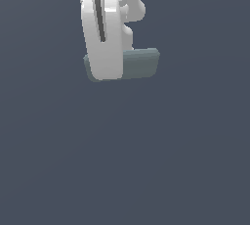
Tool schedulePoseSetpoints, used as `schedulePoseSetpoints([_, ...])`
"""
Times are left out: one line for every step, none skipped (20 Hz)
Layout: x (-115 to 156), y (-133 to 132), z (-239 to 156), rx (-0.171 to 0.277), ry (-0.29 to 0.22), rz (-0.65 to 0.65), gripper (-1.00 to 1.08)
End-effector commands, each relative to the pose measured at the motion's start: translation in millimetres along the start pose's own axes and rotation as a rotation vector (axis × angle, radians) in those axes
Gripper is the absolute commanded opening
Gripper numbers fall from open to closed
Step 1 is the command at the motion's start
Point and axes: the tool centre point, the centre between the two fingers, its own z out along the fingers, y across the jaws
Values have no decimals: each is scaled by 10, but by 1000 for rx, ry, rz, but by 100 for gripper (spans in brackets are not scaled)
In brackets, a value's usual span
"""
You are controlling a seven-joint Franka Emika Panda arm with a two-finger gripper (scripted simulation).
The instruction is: Pick up the object and move it to a goal position.
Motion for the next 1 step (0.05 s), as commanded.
schedulePoseSetpoints([0,-4,-7,0,0,0,-100])
